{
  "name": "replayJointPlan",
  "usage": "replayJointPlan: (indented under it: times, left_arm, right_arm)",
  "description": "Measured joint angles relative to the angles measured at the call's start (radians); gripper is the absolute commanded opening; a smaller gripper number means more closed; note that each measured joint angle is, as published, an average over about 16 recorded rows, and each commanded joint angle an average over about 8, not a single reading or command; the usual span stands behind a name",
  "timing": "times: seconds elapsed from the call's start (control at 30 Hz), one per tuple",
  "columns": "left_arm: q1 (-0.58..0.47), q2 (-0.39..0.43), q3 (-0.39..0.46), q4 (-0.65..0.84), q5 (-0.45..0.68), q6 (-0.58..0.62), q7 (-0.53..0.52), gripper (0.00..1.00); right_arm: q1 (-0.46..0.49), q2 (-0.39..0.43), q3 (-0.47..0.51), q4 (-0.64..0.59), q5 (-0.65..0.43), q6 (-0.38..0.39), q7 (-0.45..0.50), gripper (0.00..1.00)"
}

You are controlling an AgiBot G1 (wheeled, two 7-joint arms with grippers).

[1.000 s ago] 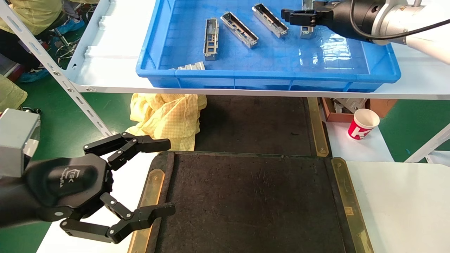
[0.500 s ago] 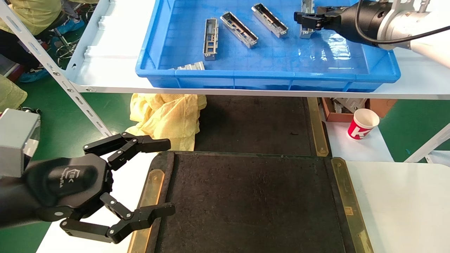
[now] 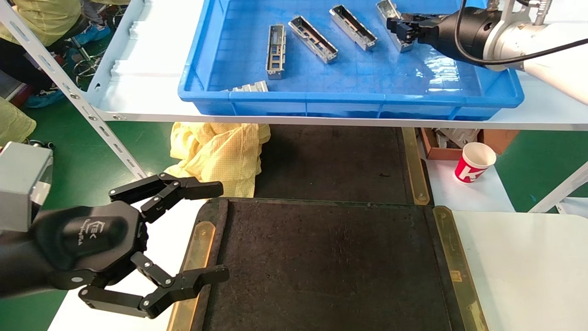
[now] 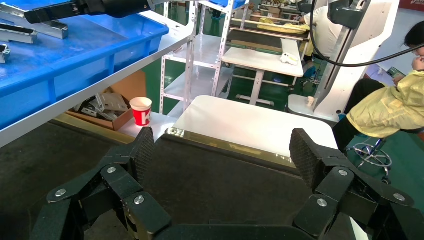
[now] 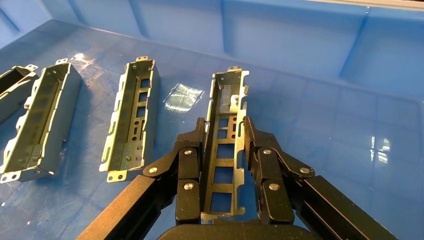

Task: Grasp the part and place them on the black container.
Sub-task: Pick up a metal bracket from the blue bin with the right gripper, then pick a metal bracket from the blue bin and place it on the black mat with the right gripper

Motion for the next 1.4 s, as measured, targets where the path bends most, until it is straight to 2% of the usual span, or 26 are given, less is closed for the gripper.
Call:
replayJointPlan:
  times: [0.2, 0.37, 0.53, 1.03, 1.2, 1.4]
  left_arm:
    - [0.0, 0.0, 0.0, 0.0, 0.0, 0.0, 0.0, 1.0]
    - [0.0, 0.0, 0.0, 0.0, 0.0, 0.0, 0.0, 1.0]
    - [0.0, 0.0, 0.0, 0.0, 0.0, 0.0, 0.0, 1.0]
    - [0.0, 0.0, 0.0, 0.0, 0.0, 0.0, 0.0, 1.0]
    - [0.0, 0.0, 0.0, 0.0, 0.0, 0.0, 0.0, 1.0]
    - [0.0, 0.0, 0.0, 0.0, 0.0, 0.0, 0.0, 1.0]
  right_arm:
    - [0.006, 0.019, 0.011, 0.016, 0.016, -0.041, -0.015, 0.0]
    - [0.02, 0.054, 0.022, 0.036, 0.033, -0.122, -0.034, 0.0]
    - [0.038, 0.106, 0.03, 0.055, 0.046, -0.249, -0.053, 0.0]
    - [0.055, 0.285, 0.03, 0.101, 0.062, -0.706, -0.071, 0.0]
    - [0.042, 0.317, 0.023, 0.121, 0.066, -0.8, -0.064, 0.0]
    - [0.002, 0.337, 0.0, 0.182, 0.085, -0.856, -0.05, 0.0]
